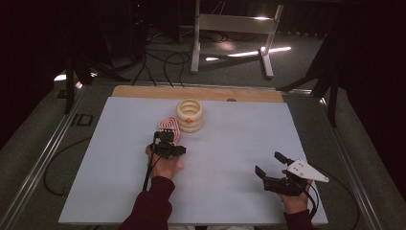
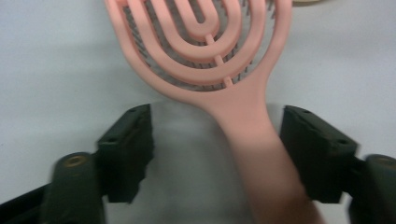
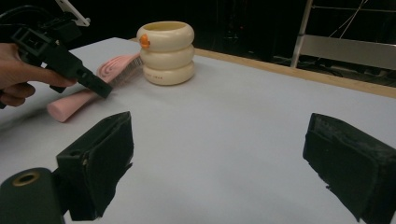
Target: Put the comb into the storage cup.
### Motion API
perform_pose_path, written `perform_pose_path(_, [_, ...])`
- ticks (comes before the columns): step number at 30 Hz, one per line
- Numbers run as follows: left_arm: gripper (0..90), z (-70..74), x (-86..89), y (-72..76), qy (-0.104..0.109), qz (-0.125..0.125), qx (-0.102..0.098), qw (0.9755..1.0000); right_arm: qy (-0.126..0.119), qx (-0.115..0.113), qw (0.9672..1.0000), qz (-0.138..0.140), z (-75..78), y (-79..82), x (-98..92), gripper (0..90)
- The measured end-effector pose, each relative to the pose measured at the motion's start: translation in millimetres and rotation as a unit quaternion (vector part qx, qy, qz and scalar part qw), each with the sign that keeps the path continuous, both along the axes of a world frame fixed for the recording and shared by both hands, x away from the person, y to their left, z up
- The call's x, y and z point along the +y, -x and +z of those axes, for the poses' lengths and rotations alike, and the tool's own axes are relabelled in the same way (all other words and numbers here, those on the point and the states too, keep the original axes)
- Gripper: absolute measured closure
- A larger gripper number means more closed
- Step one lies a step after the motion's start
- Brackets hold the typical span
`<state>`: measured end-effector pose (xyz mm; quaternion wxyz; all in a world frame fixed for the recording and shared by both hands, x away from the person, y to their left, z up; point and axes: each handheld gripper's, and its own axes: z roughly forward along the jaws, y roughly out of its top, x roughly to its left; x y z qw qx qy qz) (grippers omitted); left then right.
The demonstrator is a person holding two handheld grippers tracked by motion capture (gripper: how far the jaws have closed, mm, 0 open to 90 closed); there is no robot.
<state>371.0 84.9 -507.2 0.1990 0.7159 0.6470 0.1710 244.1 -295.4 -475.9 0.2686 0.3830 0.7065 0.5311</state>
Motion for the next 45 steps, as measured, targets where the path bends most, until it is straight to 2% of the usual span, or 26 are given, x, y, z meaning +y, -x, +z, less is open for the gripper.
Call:
perform_pose_path(2, [40.6, 1.2, 4.6, 0.6, 0.009, -0.001, 0.0, 1.0, 0.001, 0.0, 1.0, 0.0, -0.2, -0.3, -0.3, 8.9])
perform_pose_path(3, [47.4, 2.3, 9.1, 0.9, 0.021, -0.003, 0.001, 0.9998, 0.001, 0.001, 1.0, 0.0, -0.4, -0.2, 0.0, 8.8])
perform_pose_path(4, [50.7, 2.6, 11.0, 1.0, 0.027, -0.005, 0.001, 0.9996, 0.001, 0.001, 1.0, 0.0, -0.4, -0.2, 0.2, 8.9])
perform_pose_path(7, [58.7, 3.0, 13.7, 1.1, 0.034, -0.008, 0.003, 0.9994, 0.001, 0.002, 1.0, 0.0, -0.6, -0.4, 0.4, 8.9])
perform_pose_path(13, [65.0, 3.5, 20.0, 1.1, 0.052, -0.008, 0.006, 0.9986, 0.004, 0.004, 1.0, 0.0, -1.2, -0.8, 0.4, 8.9])
perform_pose_path(16, [69.9, 3.5, 28.6, 2.4, 0.061, -0.003, 0.001, 0.9981, 0.005, 0.004, 1.0, -0.001, -1.7, -1.3, -0.2, 8.9])
perform_pose_path(31, [70.8, 5.6, 44.5, 5.6, 0.069, 0.01, -0.009, 0.9975, 0.007, 0.005, 1.0, -0.001, -1.7, -1.2, 0.3, 8.9])
perform_pose_path(45, [70.9, 11.5, 52.5, 8.7, 0.071, 0.005, -0.025, 0.9971, 0.007, 0.005, 1.0, -0.001, -1.7, -1.3, 0.5, 8.9])
